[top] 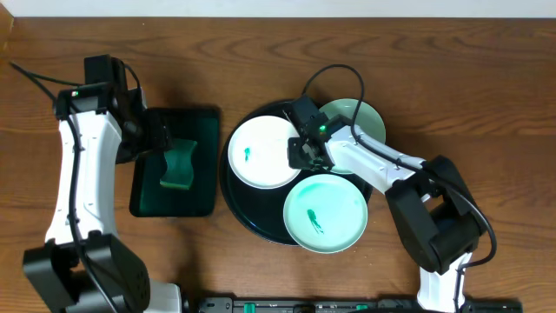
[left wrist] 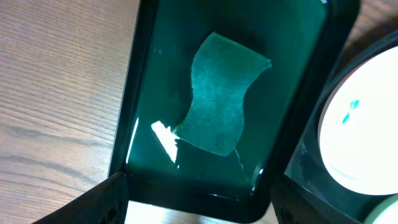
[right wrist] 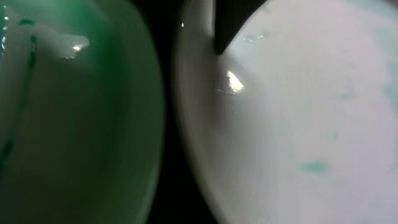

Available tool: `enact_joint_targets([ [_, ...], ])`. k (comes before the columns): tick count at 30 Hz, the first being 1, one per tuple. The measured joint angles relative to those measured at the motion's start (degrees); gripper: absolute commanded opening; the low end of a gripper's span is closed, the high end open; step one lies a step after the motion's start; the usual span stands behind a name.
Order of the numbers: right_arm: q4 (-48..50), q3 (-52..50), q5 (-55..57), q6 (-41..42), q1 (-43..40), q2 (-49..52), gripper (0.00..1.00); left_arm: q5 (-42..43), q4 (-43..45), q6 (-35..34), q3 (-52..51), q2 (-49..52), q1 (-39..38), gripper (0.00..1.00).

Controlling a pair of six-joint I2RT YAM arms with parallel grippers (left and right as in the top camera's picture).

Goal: Clean dirty plates on tray and stack at the side
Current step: 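Lower the left gripper onto the green sponge and grasp it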

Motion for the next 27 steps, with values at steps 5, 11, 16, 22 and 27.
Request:
enact_joint_targets([
  [5, 0.83, 0.11, -0.26, 1.46, -0.02, -0.04, 0.01, -0.74, 0.42, 0.00, -0.02, 3.04, 0.00, 0.70],
  [11, 1.05, 0.11, -0.50, 1.46, -0.02, -0.02, 0.01, -0.68, 0.59, 0.63, -0.02, 8.66, -0.02, 0.63],
  [16, 1.07, 0.11, -0.52, 1.46, -0.02, -0.02, 0.01, 0.63, 0.57, 2.36, -0.09, 12.98, -0.37, 0.60],
  [22, 1.05, 0.11, -0.55, 1.44, -0.02, -0.02, 0.01, 1.95, 1.46, 3.61, -0.11, 18.21, -0.83, 0.46],
  [27, 1.07, 0.11, -0.61, 1.42, -0.02, -0.02, 0.01, 4.48, 3.41, 3.91, -0.15, 22.93, -0.85, 0.46],
])
